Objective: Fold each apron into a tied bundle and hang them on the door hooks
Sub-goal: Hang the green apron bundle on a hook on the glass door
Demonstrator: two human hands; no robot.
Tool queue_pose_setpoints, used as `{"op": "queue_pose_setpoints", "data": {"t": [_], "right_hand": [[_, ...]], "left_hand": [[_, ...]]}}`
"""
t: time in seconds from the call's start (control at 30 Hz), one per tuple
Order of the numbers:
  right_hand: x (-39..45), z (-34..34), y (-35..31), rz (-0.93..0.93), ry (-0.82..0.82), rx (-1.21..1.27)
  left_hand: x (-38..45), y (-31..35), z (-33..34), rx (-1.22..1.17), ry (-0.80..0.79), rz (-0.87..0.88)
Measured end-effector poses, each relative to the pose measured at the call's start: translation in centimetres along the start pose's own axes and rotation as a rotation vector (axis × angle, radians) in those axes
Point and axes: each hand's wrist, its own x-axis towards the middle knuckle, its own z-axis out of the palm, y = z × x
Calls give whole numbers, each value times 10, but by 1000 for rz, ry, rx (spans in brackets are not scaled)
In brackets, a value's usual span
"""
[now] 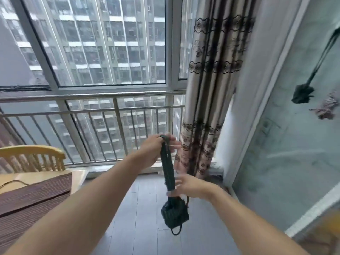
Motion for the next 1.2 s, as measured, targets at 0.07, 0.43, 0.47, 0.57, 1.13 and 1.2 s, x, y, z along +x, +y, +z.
{"op": "queue_pose_setpoints", "data": {"t": [0.07,0.43,0.47,0.57,1.13,1.2], "right_hand": [[-22,-34,-4,-92,161,128],[-48,-234,-3,-53,1023,-69],[-54,-244,-8,-25,1114,-187],[-65,-296,-14,80,1396,-478],[-228,-557,-47,-202,1804,-529],[-237,-565,-55,-254,1741,-410]], "left_hand": [[18,12,47,96,-63,19],[154,94,193,427,-78,302],[163,101,201,413,-77,313],[209,131,236,365,-228,287],[279,288,485,-10,-912,354],[277,298,497,-25,-860,376]]}}
